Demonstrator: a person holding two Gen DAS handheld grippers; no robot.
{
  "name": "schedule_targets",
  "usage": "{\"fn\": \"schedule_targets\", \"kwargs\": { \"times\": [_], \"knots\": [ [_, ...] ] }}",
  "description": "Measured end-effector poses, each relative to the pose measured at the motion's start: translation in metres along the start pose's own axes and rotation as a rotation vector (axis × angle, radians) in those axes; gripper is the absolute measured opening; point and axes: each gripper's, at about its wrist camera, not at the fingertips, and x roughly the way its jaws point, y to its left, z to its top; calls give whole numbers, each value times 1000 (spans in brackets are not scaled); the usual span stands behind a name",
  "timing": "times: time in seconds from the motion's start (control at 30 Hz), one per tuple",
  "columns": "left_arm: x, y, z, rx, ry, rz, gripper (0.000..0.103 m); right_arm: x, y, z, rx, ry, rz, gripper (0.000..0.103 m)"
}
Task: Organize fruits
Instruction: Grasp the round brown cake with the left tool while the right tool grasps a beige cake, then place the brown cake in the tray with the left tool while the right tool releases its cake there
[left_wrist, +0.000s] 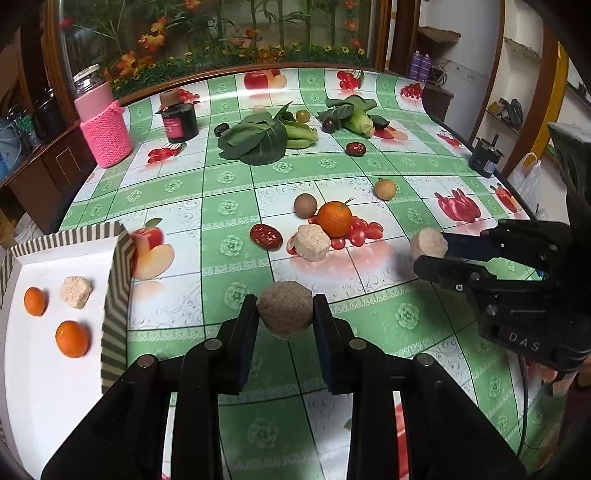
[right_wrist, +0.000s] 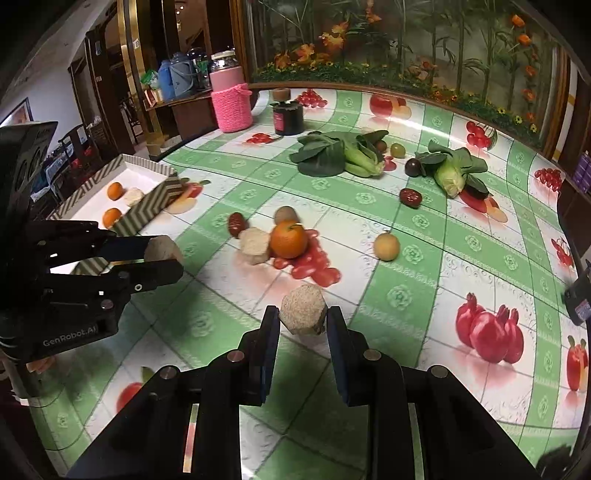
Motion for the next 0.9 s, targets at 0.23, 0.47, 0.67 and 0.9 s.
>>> {"fn": "schedule_targets", "kwargs": {
  "times": [0.23,0.47,0.67,0.9],
  "knots": [
    [-15,13,-8,-29,-10,-37,26,-8,23,2,-20,-20,11,27],
    [-27,33,-14,-60,-21,-36,26,-7,45,9,-55,-23,38,27],
    [-39,55,-18,-82,-33,0,27,-6,64,20,-80,-35,67,27],
    [-54,90,-25,-120,-52,65,27,-2,97,37,-131,-48,110,27]
  ]
}}
